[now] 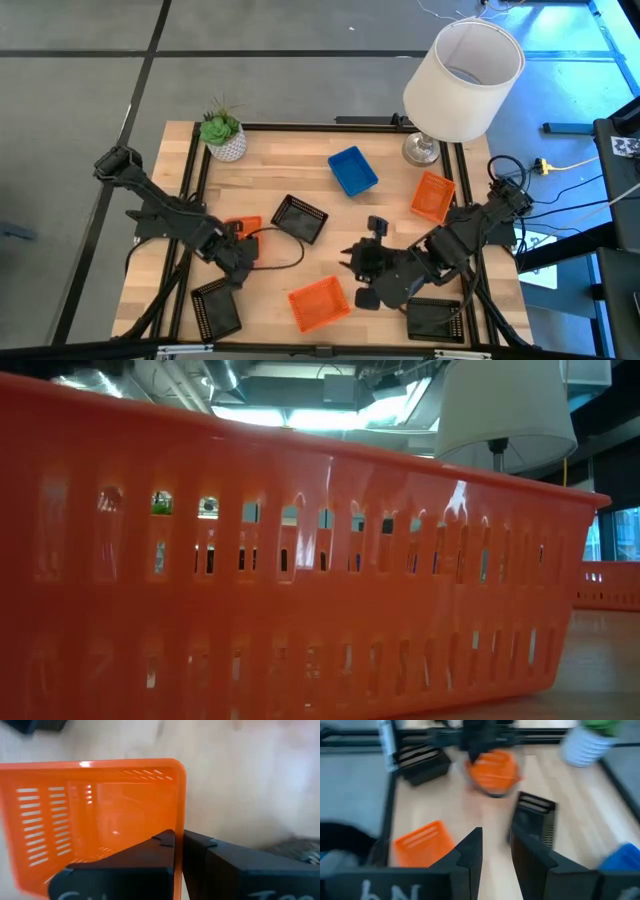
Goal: Stack baskets by color
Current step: Stack the left orange bin on the bottom orange bin
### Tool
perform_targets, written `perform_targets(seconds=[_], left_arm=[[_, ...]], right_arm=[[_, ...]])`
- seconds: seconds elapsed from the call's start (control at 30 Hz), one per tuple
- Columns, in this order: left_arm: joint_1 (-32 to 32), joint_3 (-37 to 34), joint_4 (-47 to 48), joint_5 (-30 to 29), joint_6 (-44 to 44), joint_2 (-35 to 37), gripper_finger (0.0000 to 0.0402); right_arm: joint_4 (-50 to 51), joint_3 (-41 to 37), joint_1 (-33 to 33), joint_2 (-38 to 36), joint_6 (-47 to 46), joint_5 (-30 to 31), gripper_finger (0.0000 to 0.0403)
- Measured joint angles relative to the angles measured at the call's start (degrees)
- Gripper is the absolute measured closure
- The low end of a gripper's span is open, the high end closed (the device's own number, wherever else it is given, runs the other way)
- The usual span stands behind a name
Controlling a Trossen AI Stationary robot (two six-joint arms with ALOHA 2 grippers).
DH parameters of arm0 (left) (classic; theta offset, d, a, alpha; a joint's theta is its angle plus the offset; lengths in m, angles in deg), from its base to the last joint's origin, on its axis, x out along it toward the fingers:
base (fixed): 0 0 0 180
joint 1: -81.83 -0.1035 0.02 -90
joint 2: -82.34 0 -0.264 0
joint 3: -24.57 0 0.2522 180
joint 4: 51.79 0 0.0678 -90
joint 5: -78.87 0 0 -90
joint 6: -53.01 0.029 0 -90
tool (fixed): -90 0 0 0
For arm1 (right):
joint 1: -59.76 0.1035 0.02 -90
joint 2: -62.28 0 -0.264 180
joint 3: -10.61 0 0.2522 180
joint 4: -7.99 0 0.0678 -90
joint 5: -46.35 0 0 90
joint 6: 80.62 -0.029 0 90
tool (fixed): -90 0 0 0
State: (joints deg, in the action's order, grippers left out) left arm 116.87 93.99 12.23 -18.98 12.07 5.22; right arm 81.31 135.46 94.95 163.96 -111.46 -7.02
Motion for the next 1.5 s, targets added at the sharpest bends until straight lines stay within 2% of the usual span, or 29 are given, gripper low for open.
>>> perform_targets(seconds=[0.1, 0.2, 0.4, 0.6, 0.9, 1.07, 1.23, 1.5], left_arm=[[1.76, 3.82, -0.08, -0.41, 5.62, 0.00, 0.0401], [3.48, 7.42, -0.49, -2.65, 10.43, -0.02, 0.0401], [3.86, 11.91, -4.61, -5.67, 21.36, -3.63, 0.0401], [4.17, 18.27, -7.74, -6.25, 32.54, -11.78, 0.0401], [5.77, 32.96, -8.22, -6.04, 50.41, -24.86, 0.0401], [5.47, 36.57, -8.10, -2.78, 61.19, -29.82, 0.0401], [3.88, 37.25, -8.70, -4.09, 63.13, -33.29, 0.0401], [1.84, 37.25, -10.36, -2.18, 62.02, -35.58, 0.0401]], right_arm=[[3.41, 0.00, 0.38, -0.01, -5.34, 4.21, 0.0304], [6.64, 0.00, 0.38, -0.01, -10.72, 4.92, 0.0304], [7.22, 0.00, 0.36, -0.34, -12.63, 6.45, 0.0304], [7.19, 0.00, 0.35, -0.61, -12.64, 7.35, 0.0304], [7.29, 0.04, 0.35, -1.75, -12.57, 8.81, 0.0304], [7.57, 0.04, 0.38, -1.83, -12.57, 8.49, 0.0304], [7.68, 0.04, 0.36, -1.84, -12.51, 8.38, 0.0304], [8.15, 0.04, 0.35, -1.84, -12.37, 8.32, 0.0304]])
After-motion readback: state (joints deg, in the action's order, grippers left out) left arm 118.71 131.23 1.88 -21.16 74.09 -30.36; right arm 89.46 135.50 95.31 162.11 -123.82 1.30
